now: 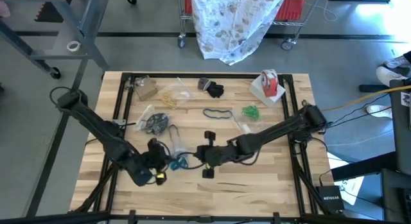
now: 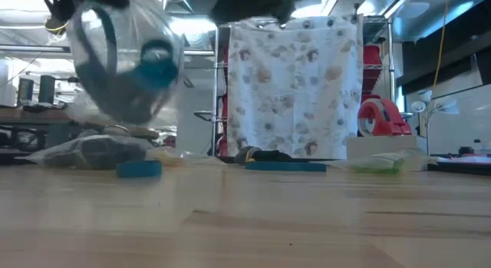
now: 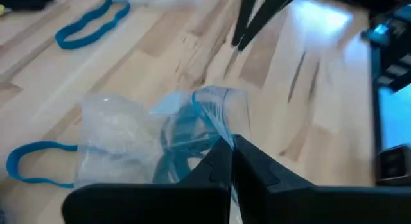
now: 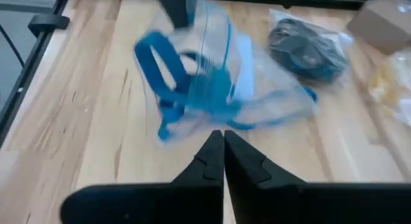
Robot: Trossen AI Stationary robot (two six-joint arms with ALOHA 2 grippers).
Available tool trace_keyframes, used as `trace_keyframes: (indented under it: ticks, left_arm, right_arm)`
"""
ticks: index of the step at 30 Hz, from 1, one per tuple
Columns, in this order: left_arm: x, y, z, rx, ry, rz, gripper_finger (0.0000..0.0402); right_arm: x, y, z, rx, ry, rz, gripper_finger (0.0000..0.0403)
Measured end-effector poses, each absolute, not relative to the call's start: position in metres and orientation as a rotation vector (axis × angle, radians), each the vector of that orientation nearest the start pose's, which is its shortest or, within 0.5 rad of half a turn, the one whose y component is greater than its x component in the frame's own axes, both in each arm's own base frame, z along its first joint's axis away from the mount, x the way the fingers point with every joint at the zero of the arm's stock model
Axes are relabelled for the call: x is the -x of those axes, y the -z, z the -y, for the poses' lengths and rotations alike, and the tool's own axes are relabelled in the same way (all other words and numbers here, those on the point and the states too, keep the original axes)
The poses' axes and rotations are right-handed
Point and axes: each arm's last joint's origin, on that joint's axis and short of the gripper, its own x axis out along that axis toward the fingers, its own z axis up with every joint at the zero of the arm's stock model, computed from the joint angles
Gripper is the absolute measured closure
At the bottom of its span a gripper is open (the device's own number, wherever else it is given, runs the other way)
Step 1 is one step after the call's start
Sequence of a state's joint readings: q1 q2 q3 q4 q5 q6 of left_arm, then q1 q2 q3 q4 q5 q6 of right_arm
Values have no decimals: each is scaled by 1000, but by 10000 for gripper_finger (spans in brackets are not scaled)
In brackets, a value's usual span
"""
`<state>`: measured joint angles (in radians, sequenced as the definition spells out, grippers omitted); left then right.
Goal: Sort rubber bands
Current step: Put the blue rubber band into the transparent zip bag
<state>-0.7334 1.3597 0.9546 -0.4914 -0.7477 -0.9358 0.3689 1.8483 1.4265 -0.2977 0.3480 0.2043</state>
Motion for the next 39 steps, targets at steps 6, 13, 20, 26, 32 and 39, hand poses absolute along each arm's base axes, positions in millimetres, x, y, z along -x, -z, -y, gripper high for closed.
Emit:
trace_keyframes:
  ticks: [6,13,20,26,32,39]
  left_arm:
    - [-185,-294,140,387,-256,-489,401]
    - [-139,-350,99,532,-136,-281,401]
    - [-105,-370,68,510,-120,-167,401]
    - [-96,-360,57,468,-212,-220,401]
    - [-98,-358,59,446,-219,-237,401]
    - [-97,-356,58,421,-225,-254,401]
  right_arm:
    - [-373,-264,-129,-8,132,-715,394]
    - [-385,-251,-107,-57,181,-754,306]
    - [-419,-218,-102,-67,80,-687,223]
    - [-447,-177,-93,-133,150,-591,208]
    - [-463,-132,-62,-305,298,-597,207]
    - [-474,-99,-36,-466,299,-577,207]
